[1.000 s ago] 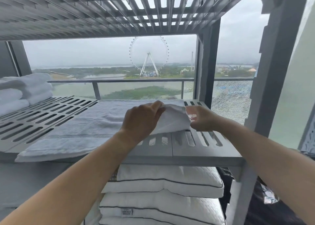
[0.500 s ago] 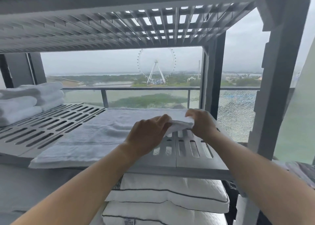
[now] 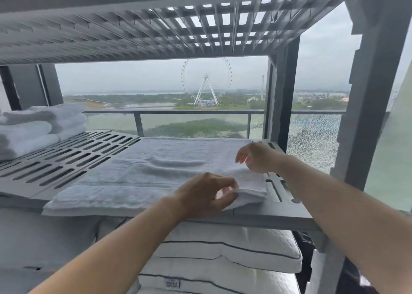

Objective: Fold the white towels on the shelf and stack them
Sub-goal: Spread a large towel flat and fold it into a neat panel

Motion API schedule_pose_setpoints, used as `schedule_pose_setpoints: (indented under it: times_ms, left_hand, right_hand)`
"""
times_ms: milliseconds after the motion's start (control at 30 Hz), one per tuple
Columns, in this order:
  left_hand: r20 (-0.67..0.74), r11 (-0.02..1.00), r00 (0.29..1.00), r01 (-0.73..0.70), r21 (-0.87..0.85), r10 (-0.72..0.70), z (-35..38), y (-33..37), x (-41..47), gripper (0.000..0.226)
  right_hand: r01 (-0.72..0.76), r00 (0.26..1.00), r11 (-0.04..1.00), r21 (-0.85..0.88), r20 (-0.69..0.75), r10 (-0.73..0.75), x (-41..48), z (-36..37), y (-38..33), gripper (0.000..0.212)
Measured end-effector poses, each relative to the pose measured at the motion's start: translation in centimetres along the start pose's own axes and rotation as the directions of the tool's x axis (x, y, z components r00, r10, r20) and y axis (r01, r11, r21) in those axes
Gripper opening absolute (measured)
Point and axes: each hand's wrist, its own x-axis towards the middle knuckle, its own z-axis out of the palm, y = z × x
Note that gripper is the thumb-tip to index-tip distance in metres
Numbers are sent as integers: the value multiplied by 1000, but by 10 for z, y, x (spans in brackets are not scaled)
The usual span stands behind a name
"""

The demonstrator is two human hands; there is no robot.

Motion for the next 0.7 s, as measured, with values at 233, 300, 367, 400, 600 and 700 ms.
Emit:
schedule_pose_setpoints:
  times_ms: [233,300,367,400,600,700]
  left_hand:
    - [34,998,998,-58,-31,59,9,3,0,20]
    - [73,990,997,-11,-138,22,4,-2,-1,27]
    - [93,970,993,98,-222,-79,-6,-15,-1,35]
    - [94,965,986,152,-212,-134,-12,-26,-2,34]
    - [35,882,885,459,105,-465,-42,-113,-19,19]
    - [67,836,851,493,241,-521,-42,-147,-34,28]
  right_hand:
    - [29,981,1000,8,191,-30,19,34,-21,37]
    - [84,927,989,-121,374,-33,22,46,-21,52]
    - [122,912,981,-152,408,-51,24,53,-16,55]
    - [73,919,994,-83,393,-35,24,52,-16,56]
    - [11,978,997,81,207,-28,54,37,-50,52]
    - [125,965,991,55,224,-134,79,54,-82,49]
